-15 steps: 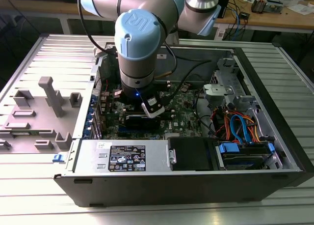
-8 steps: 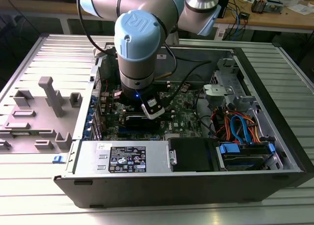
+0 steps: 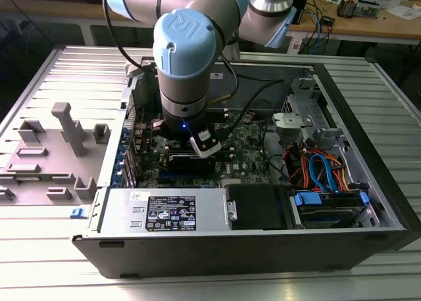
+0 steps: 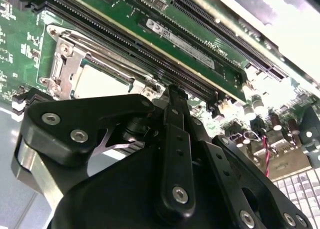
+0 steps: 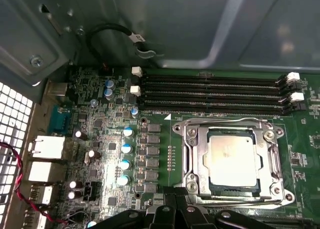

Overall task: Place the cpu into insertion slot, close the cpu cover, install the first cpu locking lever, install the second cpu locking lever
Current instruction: 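Install the second cpu locking lever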

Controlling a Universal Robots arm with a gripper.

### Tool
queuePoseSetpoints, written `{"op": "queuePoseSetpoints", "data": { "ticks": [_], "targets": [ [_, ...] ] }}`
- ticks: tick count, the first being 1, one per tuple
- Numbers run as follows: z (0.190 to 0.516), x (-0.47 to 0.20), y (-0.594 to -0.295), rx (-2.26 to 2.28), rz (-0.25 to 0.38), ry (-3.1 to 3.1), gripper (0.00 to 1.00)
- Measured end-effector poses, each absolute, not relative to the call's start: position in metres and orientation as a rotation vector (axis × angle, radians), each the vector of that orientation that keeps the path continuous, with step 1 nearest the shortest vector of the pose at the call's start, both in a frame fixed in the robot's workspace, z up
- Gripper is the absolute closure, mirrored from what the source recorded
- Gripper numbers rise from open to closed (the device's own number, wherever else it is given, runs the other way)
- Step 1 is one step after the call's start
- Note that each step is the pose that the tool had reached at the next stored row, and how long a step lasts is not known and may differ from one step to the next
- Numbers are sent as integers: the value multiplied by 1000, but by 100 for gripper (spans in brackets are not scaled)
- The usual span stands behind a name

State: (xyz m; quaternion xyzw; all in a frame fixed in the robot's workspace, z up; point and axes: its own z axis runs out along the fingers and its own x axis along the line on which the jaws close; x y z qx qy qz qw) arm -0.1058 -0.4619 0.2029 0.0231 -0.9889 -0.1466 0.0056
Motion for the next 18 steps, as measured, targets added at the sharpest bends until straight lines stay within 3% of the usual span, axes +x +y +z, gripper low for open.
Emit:
{"op": "queuePoseSetpoints", "data": {
  "ticks": [11, 18],
  "targets": [
    [233, -106, -460, 72, -459, -3093, 89],
    [234, -106, -460, 71, -459, -3091, 89]
  ]
}}
